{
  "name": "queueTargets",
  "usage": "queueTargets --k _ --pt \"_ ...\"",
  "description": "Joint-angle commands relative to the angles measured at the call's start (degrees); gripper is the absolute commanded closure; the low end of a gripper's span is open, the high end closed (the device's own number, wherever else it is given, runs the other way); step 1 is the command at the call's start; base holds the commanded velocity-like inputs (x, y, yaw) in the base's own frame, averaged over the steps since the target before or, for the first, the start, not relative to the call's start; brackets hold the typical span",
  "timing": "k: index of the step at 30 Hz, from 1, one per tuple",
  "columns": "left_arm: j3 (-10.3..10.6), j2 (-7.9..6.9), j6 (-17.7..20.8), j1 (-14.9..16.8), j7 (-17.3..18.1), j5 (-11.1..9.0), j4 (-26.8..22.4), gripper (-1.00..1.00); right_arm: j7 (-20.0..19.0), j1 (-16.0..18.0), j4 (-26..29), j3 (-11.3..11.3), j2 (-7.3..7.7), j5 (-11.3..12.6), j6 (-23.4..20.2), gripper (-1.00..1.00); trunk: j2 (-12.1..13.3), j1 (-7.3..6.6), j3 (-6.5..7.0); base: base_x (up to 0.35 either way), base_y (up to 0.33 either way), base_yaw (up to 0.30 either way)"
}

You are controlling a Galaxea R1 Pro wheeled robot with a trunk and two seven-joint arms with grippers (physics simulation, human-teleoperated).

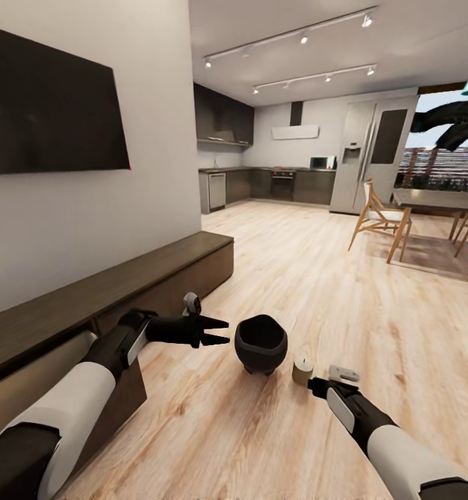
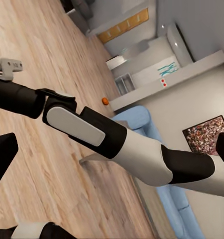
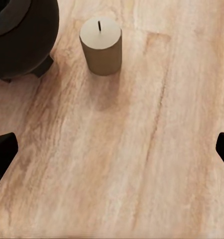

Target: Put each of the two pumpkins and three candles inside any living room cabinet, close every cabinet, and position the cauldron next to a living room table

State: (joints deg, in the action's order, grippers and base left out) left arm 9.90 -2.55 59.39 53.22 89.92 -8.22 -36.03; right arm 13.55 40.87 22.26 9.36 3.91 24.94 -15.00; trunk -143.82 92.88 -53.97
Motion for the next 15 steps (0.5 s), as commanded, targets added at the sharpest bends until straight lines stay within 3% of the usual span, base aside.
queueTargets --k 1,4,15 --pt "0.4 -0.08 0.6 0.0 0.1 -0.4 0.0 -1.0 -0.6 0.0 0.1 0.5 0.13 0.5 -0.3 -1.0 0.0 0.01 -0.29 0.0 0.0 0.0" --pt "0.4 -0.08 0.6 0.0 0.1 -0.4 0.0 -1.0 -3.9 -0.1 0.1 0.4 0.81 0.5 -0.3 -1.0 -0.1 0.06 -0.73 0.0 0.0 0.0" --pt "0.3 -0.08 0.6 0.0 0.1 -0.4 0.0 -1.0 -5.4 -0.2 0.1 0.3 1.39 0.5 -0.3 -1.0 -0.1 0.06 -0.73 0.01 0.0 0.0"
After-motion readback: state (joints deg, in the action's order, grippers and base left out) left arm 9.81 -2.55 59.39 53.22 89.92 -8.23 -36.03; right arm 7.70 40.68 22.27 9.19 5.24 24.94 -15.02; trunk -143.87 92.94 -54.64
